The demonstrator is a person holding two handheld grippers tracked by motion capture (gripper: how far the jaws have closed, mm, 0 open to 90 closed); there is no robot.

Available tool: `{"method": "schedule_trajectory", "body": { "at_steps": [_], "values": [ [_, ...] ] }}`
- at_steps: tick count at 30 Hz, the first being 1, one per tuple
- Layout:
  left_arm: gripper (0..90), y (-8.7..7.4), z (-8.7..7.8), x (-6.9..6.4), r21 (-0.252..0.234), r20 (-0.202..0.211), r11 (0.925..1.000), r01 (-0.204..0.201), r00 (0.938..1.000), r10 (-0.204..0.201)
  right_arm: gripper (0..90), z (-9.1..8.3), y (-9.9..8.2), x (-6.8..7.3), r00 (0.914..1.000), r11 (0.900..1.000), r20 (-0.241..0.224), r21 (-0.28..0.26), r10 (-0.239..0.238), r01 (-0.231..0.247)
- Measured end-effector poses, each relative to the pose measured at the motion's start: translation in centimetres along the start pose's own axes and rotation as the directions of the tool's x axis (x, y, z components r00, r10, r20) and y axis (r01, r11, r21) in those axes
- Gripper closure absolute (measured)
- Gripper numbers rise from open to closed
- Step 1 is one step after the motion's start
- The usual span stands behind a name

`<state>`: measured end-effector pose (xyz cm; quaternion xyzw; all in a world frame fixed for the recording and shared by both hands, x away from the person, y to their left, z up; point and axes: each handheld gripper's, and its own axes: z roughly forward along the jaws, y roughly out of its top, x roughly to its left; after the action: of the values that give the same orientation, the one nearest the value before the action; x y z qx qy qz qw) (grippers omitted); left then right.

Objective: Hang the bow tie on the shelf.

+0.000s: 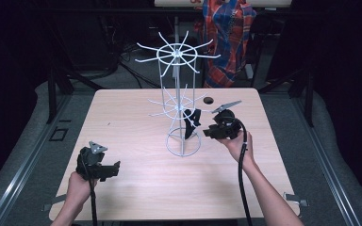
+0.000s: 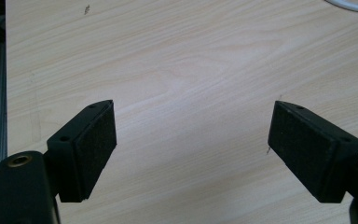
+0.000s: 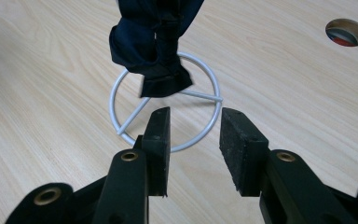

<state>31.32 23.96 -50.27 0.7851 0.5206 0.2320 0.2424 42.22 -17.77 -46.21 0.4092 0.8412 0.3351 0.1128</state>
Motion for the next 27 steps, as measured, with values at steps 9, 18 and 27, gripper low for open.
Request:
{"method": "schedule_trajectory", "body": {
  "at_steps": [9, 18, 27],
  "values": [
    [15.6, 0.0, 0.0, 0.0, -0.001, 0.001, 1.0000, -0.002, 1.0000, 0.002, 58.8, -0.5, -0.1, 0.0, 1.0000, 0.9999, -0.007, -0.011, -0.004, 0.004],
    [15.6, 0.0, 0.0, 0.0, 0.000, 0.003, 1.0000, -0.003, 1.0000, 0.003, 50.2, -1.8, -0.2, 0.2, 0.9999, 0.9999, -0.010, 0.007, -0.011, 0.011],
    [15.5, 0.0, 0.0, -0.1, -0.002, 0.004, 1.0000, -0.003, 1.0000, 0.003, 32.5, -3.7, -0.5, 0.4, 0.9991, 0.9991, -0.028, 0.029, -0.030, 0.031]
  ]
}}
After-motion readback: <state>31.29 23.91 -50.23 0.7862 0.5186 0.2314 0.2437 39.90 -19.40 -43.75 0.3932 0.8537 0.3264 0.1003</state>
